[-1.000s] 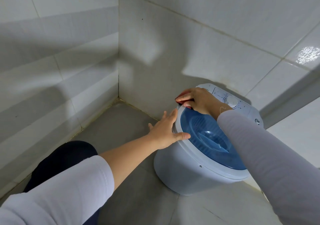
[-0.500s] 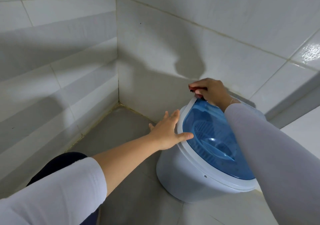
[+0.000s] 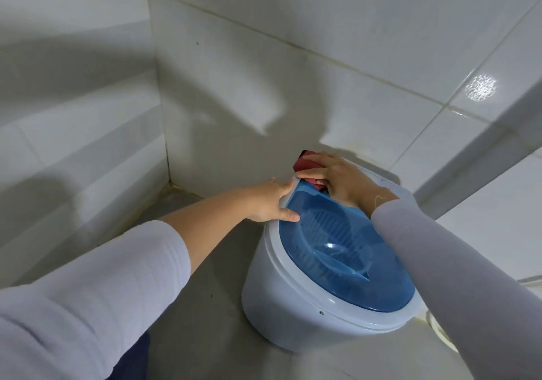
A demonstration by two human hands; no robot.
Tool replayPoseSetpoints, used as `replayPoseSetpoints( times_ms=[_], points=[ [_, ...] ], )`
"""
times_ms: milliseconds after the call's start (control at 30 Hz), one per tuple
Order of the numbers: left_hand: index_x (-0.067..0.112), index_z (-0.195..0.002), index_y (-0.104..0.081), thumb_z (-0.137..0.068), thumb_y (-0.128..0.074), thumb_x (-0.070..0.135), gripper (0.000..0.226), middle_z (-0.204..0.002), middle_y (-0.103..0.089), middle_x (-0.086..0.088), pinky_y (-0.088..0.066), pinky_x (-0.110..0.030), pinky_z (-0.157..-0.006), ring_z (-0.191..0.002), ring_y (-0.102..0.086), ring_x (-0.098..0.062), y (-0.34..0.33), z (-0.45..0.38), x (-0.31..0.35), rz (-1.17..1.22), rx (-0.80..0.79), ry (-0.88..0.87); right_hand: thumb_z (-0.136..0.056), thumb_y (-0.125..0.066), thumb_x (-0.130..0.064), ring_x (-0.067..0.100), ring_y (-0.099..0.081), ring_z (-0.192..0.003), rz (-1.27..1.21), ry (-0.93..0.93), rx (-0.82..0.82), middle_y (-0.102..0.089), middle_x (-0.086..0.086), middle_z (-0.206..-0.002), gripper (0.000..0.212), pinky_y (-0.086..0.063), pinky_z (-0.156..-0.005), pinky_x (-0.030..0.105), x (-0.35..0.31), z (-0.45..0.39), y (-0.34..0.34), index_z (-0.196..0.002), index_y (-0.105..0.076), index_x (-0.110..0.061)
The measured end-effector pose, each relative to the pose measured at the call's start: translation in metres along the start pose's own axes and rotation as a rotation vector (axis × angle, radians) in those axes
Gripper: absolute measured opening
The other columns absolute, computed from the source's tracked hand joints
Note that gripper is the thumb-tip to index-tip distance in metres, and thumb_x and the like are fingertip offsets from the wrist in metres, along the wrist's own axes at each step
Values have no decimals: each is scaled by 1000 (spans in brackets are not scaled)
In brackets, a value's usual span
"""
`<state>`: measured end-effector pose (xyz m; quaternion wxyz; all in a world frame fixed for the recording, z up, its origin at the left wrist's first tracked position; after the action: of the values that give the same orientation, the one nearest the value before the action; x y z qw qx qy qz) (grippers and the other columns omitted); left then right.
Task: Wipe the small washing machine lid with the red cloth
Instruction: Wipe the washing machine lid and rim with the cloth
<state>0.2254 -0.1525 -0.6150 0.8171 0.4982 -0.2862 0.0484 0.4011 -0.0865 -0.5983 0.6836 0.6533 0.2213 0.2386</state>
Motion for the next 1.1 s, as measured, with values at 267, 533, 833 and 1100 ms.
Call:
replayPoseSetpoints(
  times_ms=[267,533,833,1100],
  points=[
    [25,-152,2,-89,-53,51,88,-162,1,-6,-9,-38,-119,-149,5,-19,0,2,1,-4,-17,26,-86,-58,-9,30,-40,-127,20,-115,84,-47,2,-141,42,-41,-104,44,7,-10,2,-123,-60,-28],
    [33,-151,3,-87,-51,57,88,-161,4,-7,-14,-49,-119,-149,-4,-26,-1,1,0,-54,-14,63,-93,-45,-14,32,-43,-119,165,-285,16,-51,6,-130,38,-47,-96,42,10,-31,13,-126,-55,-29],
    [29,-152,3,-88,-51,56,88,-161,3,-8,-3,-56,-118,-149,6,-22,1,4,1,-71,-18,53,-95,-42,-10,38,-46,-117,185,-455,38,-54,12,-127,37,-48,-97,45,15,-48,10,-125,-59,-25],
    [29,-152,2,-88,-51,55,87,-161,3,-10,-1,-60,-117,-149,5,-24,1,2,0,-56,-17,42,-82,-47,3,38,-57,-100,61,-517,26,-65,14,-99,28,-44,-74,36,23,-34,23,-68,-60,-17]
  ],
)
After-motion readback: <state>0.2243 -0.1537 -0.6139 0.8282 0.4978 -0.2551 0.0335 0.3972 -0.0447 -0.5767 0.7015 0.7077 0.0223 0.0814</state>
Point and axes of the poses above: each hand's wrist, its own z-axis away from the middle knuckle, its own y-axis out of the back of the hand, x = y × z, the point moved 2 cm from there along -z, towards the middle knuckle
